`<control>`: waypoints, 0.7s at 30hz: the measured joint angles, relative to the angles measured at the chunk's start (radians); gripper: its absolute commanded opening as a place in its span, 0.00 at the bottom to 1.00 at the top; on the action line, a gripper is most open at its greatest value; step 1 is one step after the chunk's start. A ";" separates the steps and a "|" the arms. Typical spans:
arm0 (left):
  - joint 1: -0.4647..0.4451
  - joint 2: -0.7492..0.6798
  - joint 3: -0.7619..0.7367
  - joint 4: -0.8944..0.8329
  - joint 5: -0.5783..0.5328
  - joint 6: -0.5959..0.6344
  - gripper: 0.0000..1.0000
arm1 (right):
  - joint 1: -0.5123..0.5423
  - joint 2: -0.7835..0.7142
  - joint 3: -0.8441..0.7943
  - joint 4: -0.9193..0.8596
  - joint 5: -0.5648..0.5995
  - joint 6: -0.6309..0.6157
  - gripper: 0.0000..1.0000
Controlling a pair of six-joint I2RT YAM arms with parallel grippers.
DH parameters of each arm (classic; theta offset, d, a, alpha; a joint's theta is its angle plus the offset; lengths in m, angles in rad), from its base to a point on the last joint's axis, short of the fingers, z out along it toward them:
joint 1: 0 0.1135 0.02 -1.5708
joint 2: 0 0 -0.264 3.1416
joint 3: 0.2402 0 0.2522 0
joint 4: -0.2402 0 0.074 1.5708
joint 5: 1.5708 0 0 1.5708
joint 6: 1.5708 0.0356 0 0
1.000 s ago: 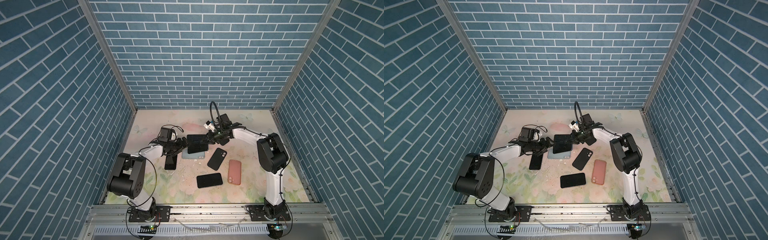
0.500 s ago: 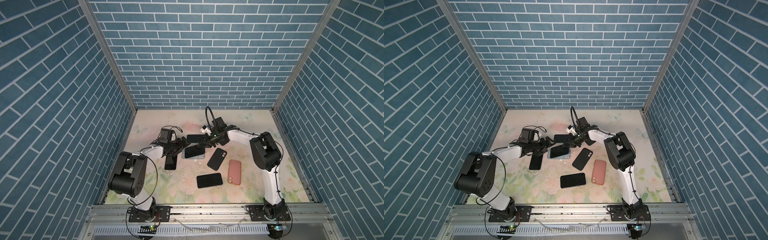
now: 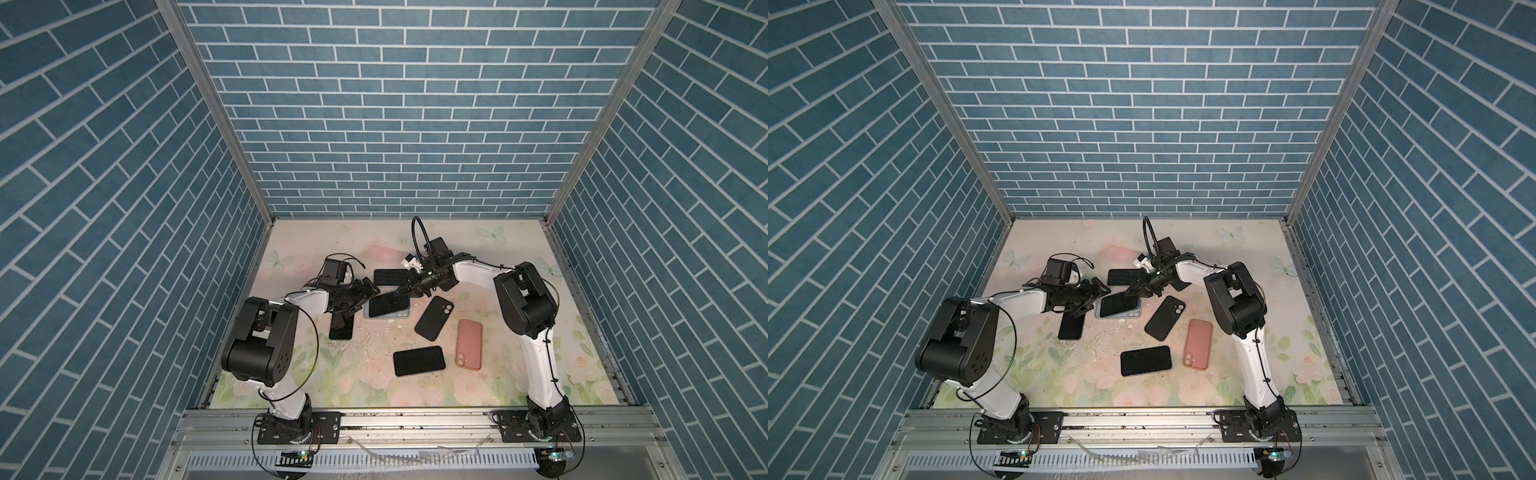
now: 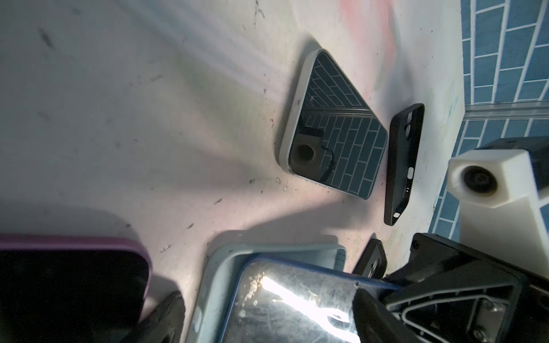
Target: Put the phone into the phone case
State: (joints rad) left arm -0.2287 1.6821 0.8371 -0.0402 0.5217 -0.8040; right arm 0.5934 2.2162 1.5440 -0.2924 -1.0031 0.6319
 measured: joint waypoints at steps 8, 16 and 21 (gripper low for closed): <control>0.000 0.013 0.000 0.033 0.021 -0.024 0.90 | -0.004 0.028 0.003 0.012 -0.014 0.000 0.00; -0.002 0.013 -0.001 0.038 0.020 -0.046 0.90 | -0.005 0.031 0.000 0.030 -0.014 0.000 0.00; -0.004 0.014 -0.002 0.048 0.016 -0.064 0.90 | -0.005 0.031 -0.029 0.088 -0.017 0.018 0.00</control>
State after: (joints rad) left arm -0.2325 1.6962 0.8352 0.0074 0.5381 -0.8680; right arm 0.5888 2.2475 1.5150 -0.2043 -1.0199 0.6498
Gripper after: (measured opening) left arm 0.904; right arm 0.098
